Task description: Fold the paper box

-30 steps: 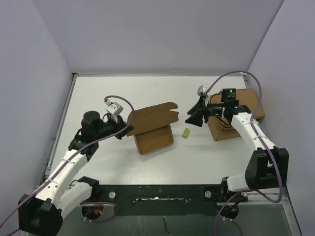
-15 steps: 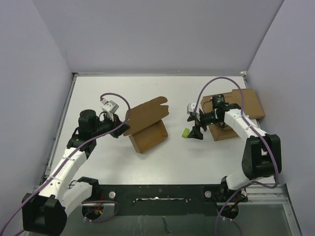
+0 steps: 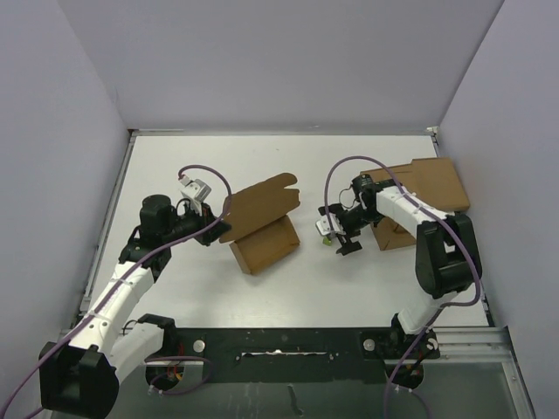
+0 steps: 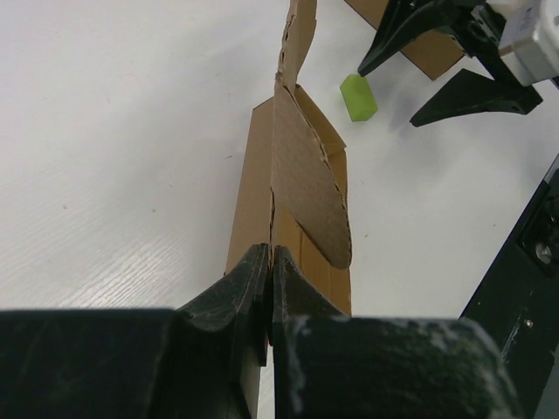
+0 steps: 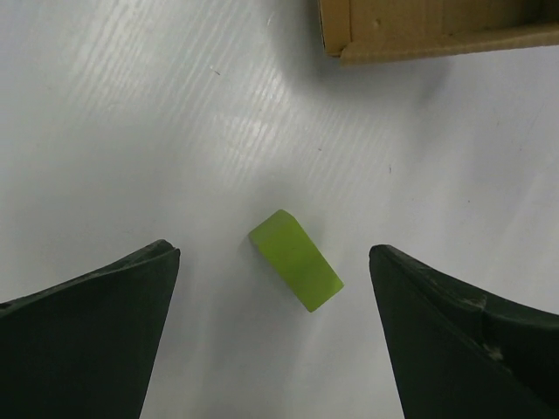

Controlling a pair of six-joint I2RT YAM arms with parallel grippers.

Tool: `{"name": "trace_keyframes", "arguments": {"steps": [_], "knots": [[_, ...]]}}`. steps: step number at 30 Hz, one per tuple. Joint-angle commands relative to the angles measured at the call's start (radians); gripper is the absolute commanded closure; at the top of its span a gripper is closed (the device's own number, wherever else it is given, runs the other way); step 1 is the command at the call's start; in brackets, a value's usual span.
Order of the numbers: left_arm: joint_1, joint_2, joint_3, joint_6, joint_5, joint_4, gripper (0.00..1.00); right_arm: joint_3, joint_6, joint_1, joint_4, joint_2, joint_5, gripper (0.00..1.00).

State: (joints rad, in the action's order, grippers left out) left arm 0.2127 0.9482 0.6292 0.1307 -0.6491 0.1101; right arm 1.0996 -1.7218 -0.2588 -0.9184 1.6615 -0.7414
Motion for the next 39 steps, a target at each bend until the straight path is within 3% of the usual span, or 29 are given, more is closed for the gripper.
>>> {"name": "trace_keyframes", "arguments": {"steps": [1, 8, 30, 39], "knots": [[-0.007, 0.010, 0.017, 0.007, -0.024, -0.023, 1.00, 0.086, -0.070, -0.026, -0.017, 0.057, 0.072, 0.06], [-0.009, 0.050, 0.020, 0.026, -0.028, -0.018, 1.00, 0.084, -0.052, -0.029, 0.024, 0.115, 0.141, 0.18], [-0.026, 0.171, 0.045, 0.040, -0.019, 0.022, 1.00, 0.102, 0.022, -0.025, 0.046, 0.155, 0.146, 0.43], [-0.026, 0.186, 0.050, 0.046, -0.021, 0.029, 0.86, 0.103, 0.050, -0.013, 0.053, 0.158, 0.136, 0.63]]}}
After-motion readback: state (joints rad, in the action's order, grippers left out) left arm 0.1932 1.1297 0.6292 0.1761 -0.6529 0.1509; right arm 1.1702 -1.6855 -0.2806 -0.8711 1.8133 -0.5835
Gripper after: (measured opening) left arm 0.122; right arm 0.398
